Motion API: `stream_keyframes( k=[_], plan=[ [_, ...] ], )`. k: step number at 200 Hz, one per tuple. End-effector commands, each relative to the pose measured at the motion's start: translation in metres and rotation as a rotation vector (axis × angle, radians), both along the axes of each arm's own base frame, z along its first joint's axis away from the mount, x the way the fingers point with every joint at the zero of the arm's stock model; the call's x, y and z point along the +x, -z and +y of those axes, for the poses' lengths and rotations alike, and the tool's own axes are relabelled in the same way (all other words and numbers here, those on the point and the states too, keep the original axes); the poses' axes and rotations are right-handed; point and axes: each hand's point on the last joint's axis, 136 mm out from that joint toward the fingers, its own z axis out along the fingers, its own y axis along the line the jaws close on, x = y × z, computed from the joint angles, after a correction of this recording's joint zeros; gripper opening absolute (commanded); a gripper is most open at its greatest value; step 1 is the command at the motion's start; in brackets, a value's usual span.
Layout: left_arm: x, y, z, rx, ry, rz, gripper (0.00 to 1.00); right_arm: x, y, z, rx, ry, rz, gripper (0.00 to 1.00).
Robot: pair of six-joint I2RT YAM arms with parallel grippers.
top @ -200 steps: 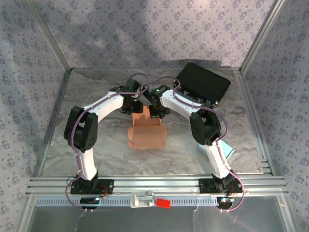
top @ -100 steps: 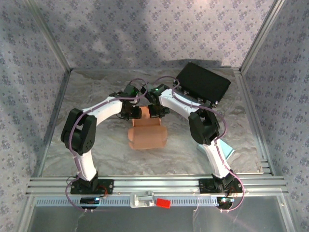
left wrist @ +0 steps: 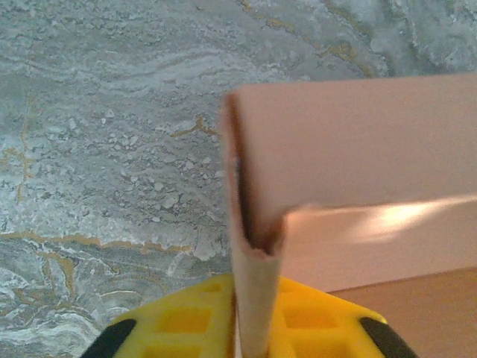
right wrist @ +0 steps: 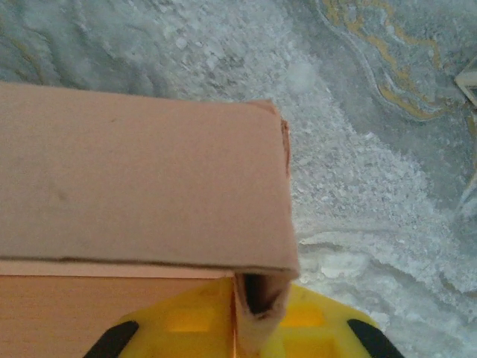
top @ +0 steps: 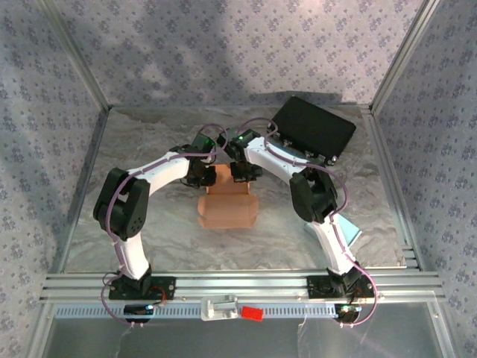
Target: Fold the paper box
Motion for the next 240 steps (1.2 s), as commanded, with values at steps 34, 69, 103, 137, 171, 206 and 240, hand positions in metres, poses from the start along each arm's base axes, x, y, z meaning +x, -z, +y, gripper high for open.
stream_keyframes(
  k=[34,69,103,137,171,206,240],
  plan=[
    [0.0,-0.013,-0.008,-0.032,0.006,-0.032,0.1,-0.035,0.012,-0.011,-0.013,-0.013,0.058,0.35],
    [0.0,-0.013,-0.01,-0.03,0.016,-0.029,0.09,-0.032,0.007,-0.013,-0.006,0.004,0.027,0.23],
    [-0.001,-0.014,-0.011,-0.027,0.021,-0.028,0.09,-0.022,0.001,-0.01,-0.001,0.004,0.01,0.33],
    [-0.001,-0.015,-0.012,-0.029,0.024,-0.029,0.1,-0.018,0.004,-0.011,-0.015,0.009,0.016,0.29],
    [-0.001,-0.017,-0.014,-0.032,0.025,-0.031,0.09,-0.018,0.01,-0.014,-0.053,0.01,0.026,0.0],
    [-0.001,-0.017,-0.016,-0.032,0.03,-0.027,0.1,-0.025,0.016,-0.019,-0.101,0.009,0.047,0.14],
    [-0.001,-0.018,-0.016,-0.032,0.03,-0.028,0.11,-0.026,0.013,-0.016,-0.09,0.027,0.034,0.15]
  ],
)
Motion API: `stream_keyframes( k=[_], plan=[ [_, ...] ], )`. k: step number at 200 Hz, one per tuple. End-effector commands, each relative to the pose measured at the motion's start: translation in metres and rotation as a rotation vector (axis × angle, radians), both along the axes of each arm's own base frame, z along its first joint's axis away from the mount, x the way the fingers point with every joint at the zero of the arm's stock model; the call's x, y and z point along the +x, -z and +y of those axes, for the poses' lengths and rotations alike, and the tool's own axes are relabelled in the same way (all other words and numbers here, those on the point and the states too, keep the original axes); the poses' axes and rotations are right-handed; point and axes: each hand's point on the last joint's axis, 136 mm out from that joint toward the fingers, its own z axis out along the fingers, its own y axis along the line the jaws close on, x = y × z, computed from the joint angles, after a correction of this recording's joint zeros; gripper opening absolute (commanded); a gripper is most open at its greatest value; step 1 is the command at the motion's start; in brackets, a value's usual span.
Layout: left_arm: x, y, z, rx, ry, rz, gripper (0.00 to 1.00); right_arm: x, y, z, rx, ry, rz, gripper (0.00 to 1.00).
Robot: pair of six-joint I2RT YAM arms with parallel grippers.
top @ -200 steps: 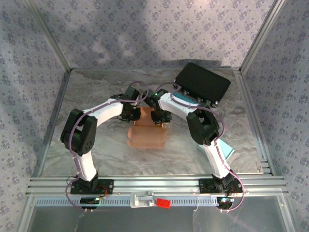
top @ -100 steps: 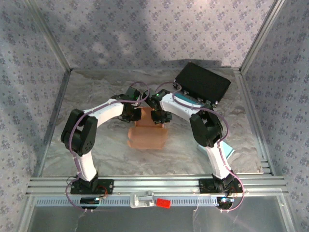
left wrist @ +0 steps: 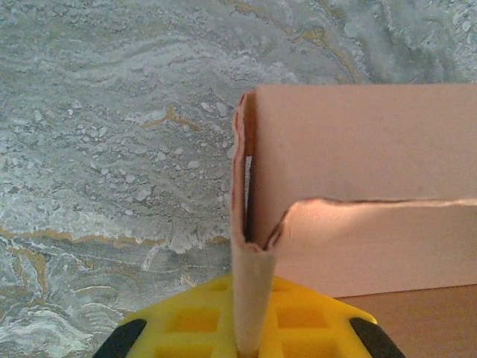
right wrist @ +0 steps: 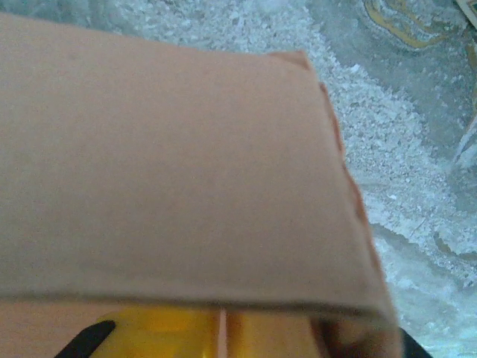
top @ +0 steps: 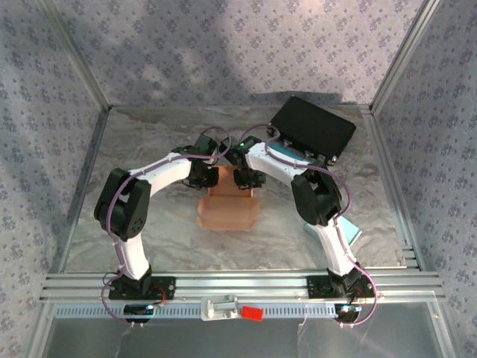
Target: Fold the paper box
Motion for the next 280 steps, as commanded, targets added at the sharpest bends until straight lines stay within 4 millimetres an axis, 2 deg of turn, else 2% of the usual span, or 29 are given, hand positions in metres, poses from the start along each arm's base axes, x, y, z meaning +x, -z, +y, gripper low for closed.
stream_keyframes(
  k=[1,14,25,29,37,51,73,83,121,147,163,183,224,248,280],
  plan=[
    [0.005,-0.019,-0.008,-0.025,0.013,-0.035,0.11,-0.005,0.005,-0.005,-0.051,0.015,0.016,0.15],
    [0.005,-0.019,-0.008,-0.025,0.014,-0.036,0.11,-0.006,0.007,-0.006,-0.057,0.017,0.024,0.09],
    [0.005,-0.02,-0.008,-0.026,0.014,-0.035,0.12,-0.007,0.008,-0.007,-0.065,0.019,0.029,0.0],
    [0.005,-0.02,-0.008,-0.025,0.013,-0.035,0.13,-0.007,0.009,-0.008,-0.071,0.021,0.032,0.0],
    [0.005,-0.022,-0.008,-0.026,0.011,-0.039,0.19,-0.008,0.01,-0.01,-0.081,0.027,0.037,0.0],
    [0.008,-0.03,-0.009,-0.038,0.0,-0.054,0.35,-0.011,0.011,-0.01,-0.076,0.042,0.05,0.0],
    [0.014,-0.056,-0.014,-0.084,-0.02,-0.082,0.53,-0.019,0.014,-0.011,-0.043,0.098,0.093,0.0],
    [0.017,-0.071,-0.017,-0.11,-0.031,-0.098,0.57,-0.023,0.013,-0.013,-0.028,0.123,0.11,0.0],
    [0.032,-0.126,-0.015,-0.263,-0.098,-0.162,0.63,-0.038,0.016,-0.013,0.087,0.303,0.234,0.0],
    [0.039,-0.167,0.001,-0.327,-0.163,-0.252,0.63,-0.045,0.011,-0.014,0.187,0.484,0.245,0.0],
    [0.036,-0.182,0.015,-0.316,-0.181,-0.29,0.62,-0.049,0.009,-0.012,0.265,0.664,0.24,0.0],
    [0.022,-0.179,0.035,-0.253,-0.187,-0.295,0.61,-0.064,0.007,-0.004,0.308,0.899,0.326,0.0],
    [-0.029,-0.146,0.076,-0.153,-0.244,-0.28,0.58,-0.087,-0.013,0.001,0.221,1.244,0.418,0.0],
    [-0.056,-0.131,0.097,-0.121,-0.296,-0.29,0.54,-0.088,-0.009,0.006,0.251,1.404,0.407,0.0],
    [-0.085,-0.127,0.121,-0.119,-0.376,-0.349,0.47,-0.087,0.0,0.019,0.307,1.515,0.428,0.0]
  ],
)
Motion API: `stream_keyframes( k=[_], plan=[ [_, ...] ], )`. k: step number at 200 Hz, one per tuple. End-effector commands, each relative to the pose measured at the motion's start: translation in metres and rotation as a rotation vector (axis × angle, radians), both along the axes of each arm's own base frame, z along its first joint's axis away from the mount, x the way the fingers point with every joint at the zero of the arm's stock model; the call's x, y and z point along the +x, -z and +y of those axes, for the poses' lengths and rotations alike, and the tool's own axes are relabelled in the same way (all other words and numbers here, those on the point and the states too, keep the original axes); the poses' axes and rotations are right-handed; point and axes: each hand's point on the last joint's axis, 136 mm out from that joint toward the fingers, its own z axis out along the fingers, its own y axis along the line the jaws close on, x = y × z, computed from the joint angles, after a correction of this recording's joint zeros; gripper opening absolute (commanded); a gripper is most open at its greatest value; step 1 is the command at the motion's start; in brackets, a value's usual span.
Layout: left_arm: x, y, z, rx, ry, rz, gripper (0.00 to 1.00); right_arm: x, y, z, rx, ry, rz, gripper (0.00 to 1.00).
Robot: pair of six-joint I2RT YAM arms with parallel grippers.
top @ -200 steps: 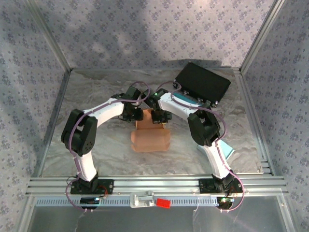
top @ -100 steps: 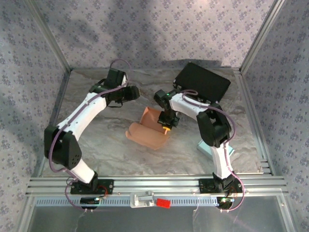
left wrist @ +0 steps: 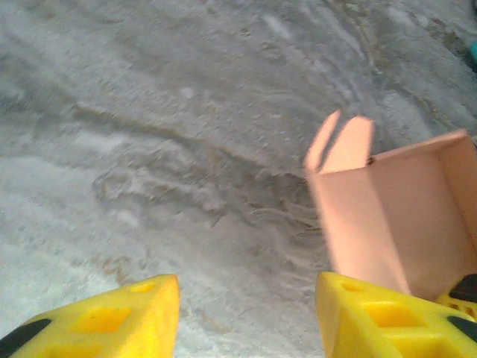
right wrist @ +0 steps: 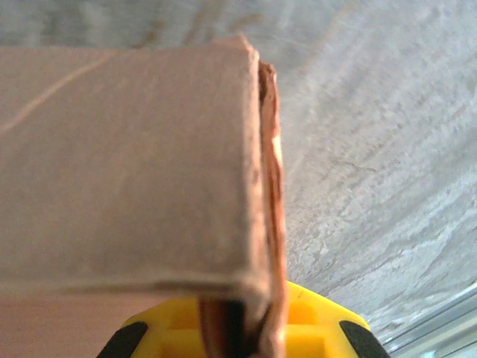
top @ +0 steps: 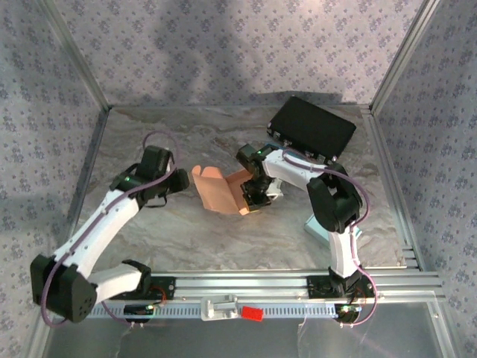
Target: Fold the paper box
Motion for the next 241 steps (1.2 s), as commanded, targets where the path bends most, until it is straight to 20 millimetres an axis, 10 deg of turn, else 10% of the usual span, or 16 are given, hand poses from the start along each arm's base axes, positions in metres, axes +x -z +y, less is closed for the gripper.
stream_keyframes(
  k=[1,53,75,109,152,203,241],
  plan=[
    [-0.015,-0.005,0.022,0.011,-0.088,-0.057,0.47,-0.002,-0.003,0.01,0.014,0.192,0.041,0.0],
    [-0.039,0.038,0.01,-0.088,-0.093,0.061,0.43,-0.003,0.01,0.038,0.073,0.27,0.032,0.0],
    [-0.036,0.055,0.001,-0.154,-0.117,0.08,0.43,0.001,0.008,0.046,0.1,0.276,-0.018,0.29],
    [-0.026,0.063,-0.004,-0.177,-0.121,0.081,0.43,0.014,-0.028,0.034,0.093,0.256,-0.181,0.64],
    [-0.01,0.062,-0.016,-0.211,-0.104,0.083,0.43,0.031,-0.095,0.008,0.049,0.05,-0.421,0.72],
    [0.002,0.037,-0.013,-0.188,-0.107,0.033,0.44,0.084,-0.171,0.015,-0.033,-0.817,-0.903,0.62],
    [-0.005,0.027,-0.008,-0.169,-0.11,0.052,0.45,0.078,-0.166,0.053,0.121,-1.597,-1.12,0.59]
  ],
)
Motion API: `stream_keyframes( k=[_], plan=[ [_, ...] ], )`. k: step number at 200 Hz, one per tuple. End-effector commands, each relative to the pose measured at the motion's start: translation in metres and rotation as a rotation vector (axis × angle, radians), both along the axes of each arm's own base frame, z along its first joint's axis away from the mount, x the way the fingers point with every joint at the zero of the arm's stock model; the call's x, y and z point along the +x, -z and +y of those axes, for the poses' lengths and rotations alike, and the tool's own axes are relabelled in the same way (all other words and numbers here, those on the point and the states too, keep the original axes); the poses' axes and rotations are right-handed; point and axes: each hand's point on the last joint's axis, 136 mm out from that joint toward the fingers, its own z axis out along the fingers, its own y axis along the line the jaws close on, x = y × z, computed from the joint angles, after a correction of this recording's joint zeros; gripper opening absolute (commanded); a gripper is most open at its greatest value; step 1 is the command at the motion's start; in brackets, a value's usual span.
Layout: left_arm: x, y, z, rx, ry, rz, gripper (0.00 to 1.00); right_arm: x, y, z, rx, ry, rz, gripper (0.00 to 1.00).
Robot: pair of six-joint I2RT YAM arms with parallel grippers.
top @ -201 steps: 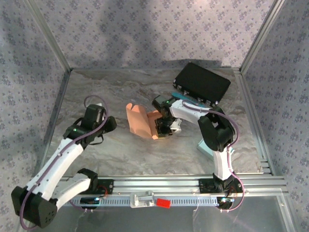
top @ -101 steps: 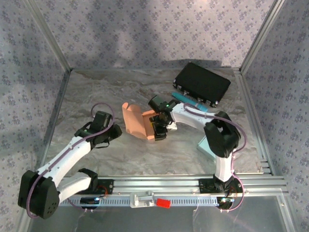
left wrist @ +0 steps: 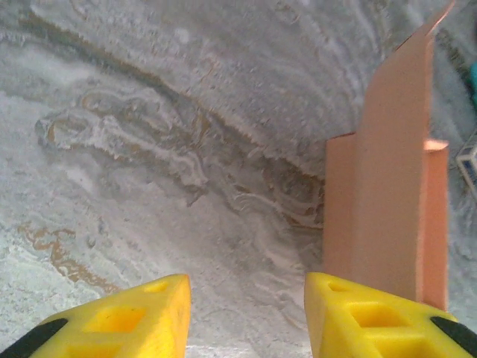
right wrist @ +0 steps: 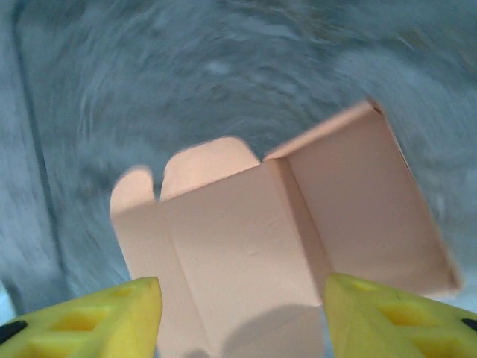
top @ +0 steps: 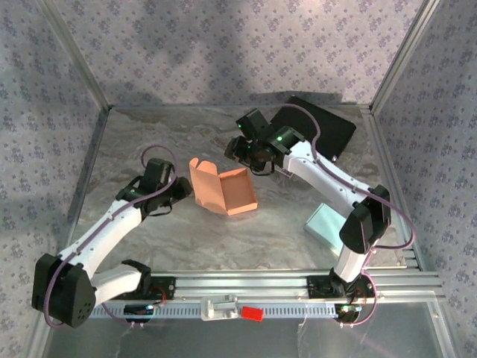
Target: Fold the paper box
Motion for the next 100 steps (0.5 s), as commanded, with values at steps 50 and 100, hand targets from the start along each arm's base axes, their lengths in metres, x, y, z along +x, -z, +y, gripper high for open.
stream_keyframes(
  k=[50,100],
  plan=[
    [-0.016,-0.017,0.014,0.051,0.001,0.023,0.45,0.009,0.034,0.024,-0.127,-1.131,-0.666,0.6],
    [-0.032,-0.021,0.009,-0.032,-0.028,0.064,0.45,0.039,0.045,0.05,0.025,-1.29,-0.666,0.63]
  ],
)
